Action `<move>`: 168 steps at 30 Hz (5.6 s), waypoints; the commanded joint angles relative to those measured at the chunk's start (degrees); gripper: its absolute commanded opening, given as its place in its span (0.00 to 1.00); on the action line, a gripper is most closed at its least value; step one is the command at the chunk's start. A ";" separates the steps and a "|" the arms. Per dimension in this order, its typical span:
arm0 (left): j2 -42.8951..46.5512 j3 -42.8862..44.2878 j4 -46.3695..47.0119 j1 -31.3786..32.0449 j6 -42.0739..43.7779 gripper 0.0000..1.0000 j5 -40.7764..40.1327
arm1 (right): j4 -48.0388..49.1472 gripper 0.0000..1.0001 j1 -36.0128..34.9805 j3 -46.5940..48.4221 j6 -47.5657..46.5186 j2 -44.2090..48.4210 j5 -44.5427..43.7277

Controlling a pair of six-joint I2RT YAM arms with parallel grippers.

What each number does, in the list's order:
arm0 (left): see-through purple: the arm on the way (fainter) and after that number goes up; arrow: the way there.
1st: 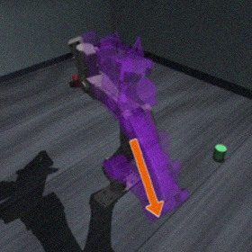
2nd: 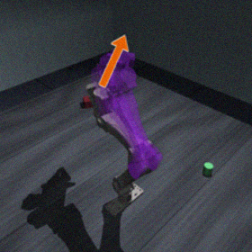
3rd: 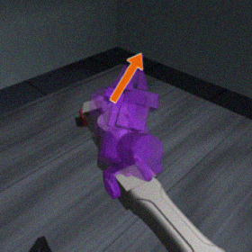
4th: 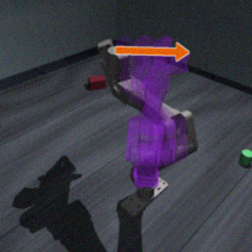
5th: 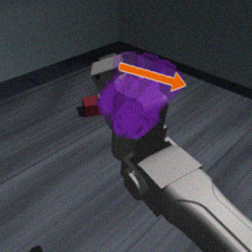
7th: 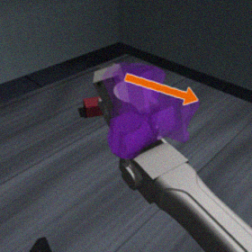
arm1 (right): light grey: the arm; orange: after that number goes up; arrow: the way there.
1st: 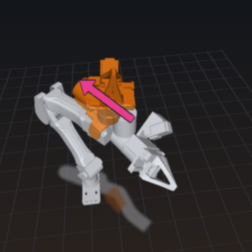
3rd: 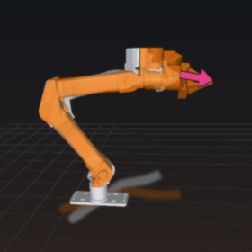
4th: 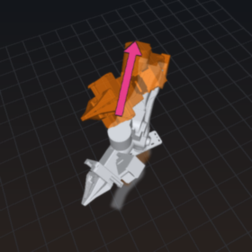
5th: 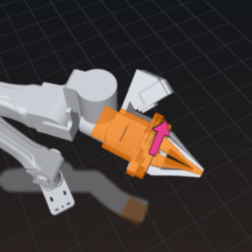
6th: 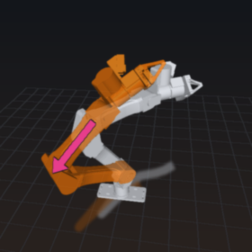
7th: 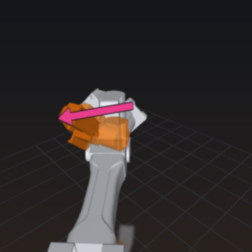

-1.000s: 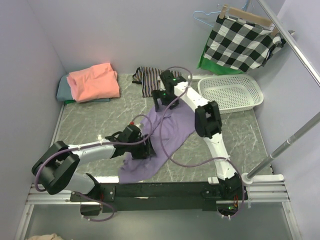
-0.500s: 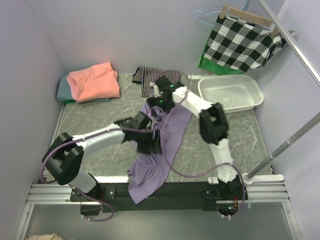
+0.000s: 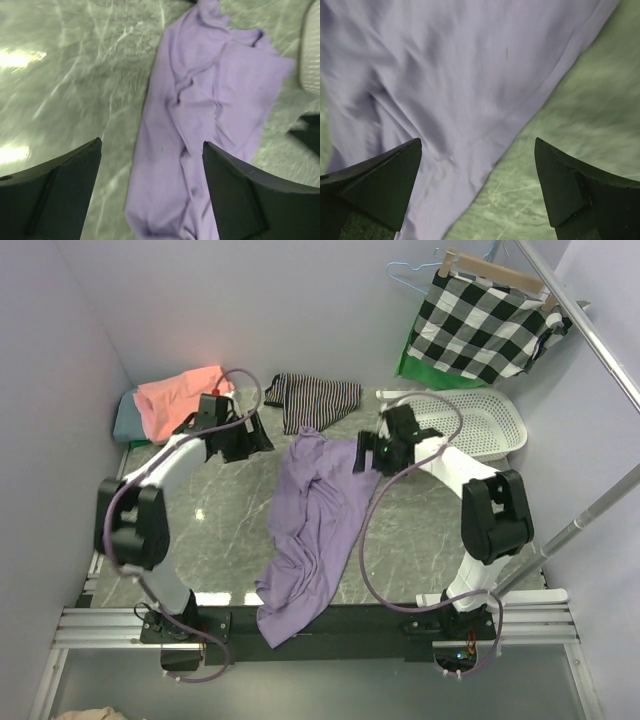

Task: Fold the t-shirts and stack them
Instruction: Fold the tshirt

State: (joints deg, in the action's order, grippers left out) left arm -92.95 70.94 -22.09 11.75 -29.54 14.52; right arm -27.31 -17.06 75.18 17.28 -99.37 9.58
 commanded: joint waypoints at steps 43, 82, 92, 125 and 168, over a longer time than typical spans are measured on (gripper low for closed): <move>-43.82 31.46 7.06 6.36 14.25 0.19 28.28 | 13.95 0.26 5.90 0.67 8.74 -17.79 10.63; -42.42 45.70 29.62 -2.69 5.02 0.67 -0.19 | 14.20 1.00 4.49 55.17 6.20 -40.56 5.71; -32.32 34.65 28.59 -6.30 2.57 0.71 2.43 | 10.71 1.00 2.83 37.98 2.42 -25.11 9.40; 39.68 -47.20 4.24 18.40 -20.72 0.74 -10.39 | 5.07 1.00 -17.48 -32.98 13.48 20.00 -2.47; 38.27 -52.47 -0.42 28.59 -30.57 0.01 -13.83 | 10.44 0.84 -17.57 -40.81 16.29 15.70 -1.67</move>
State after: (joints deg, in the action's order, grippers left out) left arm -59.59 20.23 -13.52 39.00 -58.37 0.10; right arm -12.34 -34.50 37.41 33.23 -80.75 10.04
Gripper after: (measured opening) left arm 0.023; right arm 0.845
